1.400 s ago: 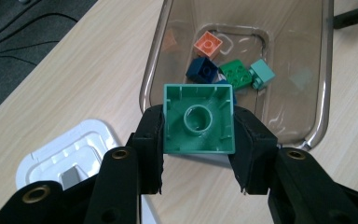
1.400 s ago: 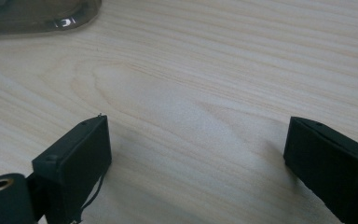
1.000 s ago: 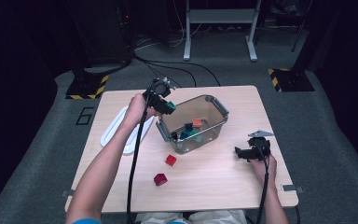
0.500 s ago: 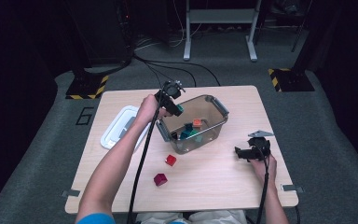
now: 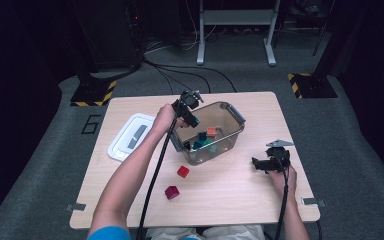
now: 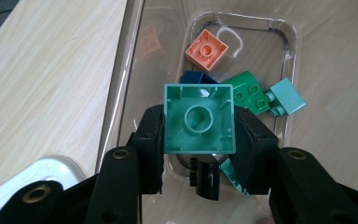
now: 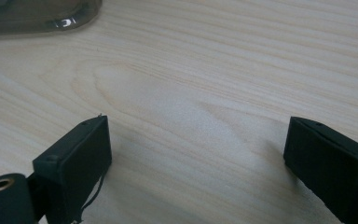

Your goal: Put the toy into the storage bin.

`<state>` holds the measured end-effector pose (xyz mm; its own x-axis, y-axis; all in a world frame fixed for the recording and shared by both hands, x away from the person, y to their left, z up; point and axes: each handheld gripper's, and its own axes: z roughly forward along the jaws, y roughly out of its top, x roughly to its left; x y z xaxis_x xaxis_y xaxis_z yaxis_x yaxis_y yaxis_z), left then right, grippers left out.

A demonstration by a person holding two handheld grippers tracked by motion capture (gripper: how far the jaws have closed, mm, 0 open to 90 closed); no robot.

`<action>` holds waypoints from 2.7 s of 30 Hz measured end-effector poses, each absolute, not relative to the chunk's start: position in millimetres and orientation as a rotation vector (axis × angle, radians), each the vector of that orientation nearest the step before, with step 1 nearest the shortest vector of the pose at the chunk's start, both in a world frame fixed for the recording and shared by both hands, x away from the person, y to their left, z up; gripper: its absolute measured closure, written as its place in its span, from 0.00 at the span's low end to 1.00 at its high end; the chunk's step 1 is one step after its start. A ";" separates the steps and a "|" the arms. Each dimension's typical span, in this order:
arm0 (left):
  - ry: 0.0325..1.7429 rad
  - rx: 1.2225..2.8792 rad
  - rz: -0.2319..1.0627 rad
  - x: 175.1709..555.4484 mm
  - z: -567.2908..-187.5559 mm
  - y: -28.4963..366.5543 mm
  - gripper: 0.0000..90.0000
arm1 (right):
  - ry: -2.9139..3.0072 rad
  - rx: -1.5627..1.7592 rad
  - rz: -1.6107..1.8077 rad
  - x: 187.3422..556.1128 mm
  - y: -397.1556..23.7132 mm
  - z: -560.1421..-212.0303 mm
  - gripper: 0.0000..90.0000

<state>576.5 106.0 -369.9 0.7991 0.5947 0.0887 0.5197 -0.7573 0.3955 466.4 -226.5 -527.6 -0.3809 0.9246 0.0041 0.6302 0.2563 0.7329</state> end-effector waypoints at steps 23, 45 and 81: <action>0.829 2.538 0.343 538.2 -338.4 133.1 0.22 | 2.104 1.412 0.920 466.3 -226.3 -527.6 0.08; 0.872 2.429 0.398 478.3 -334.8 194.1 0.16 | 2.104 1.410 0.919 466.4 -226.3 -527.6 0.08; 0.968 2.281 0.319 437.7 -462.8 191.0 0.16 | 2.104 1.410 0.918 466.4 -226.3 -527.6 0.08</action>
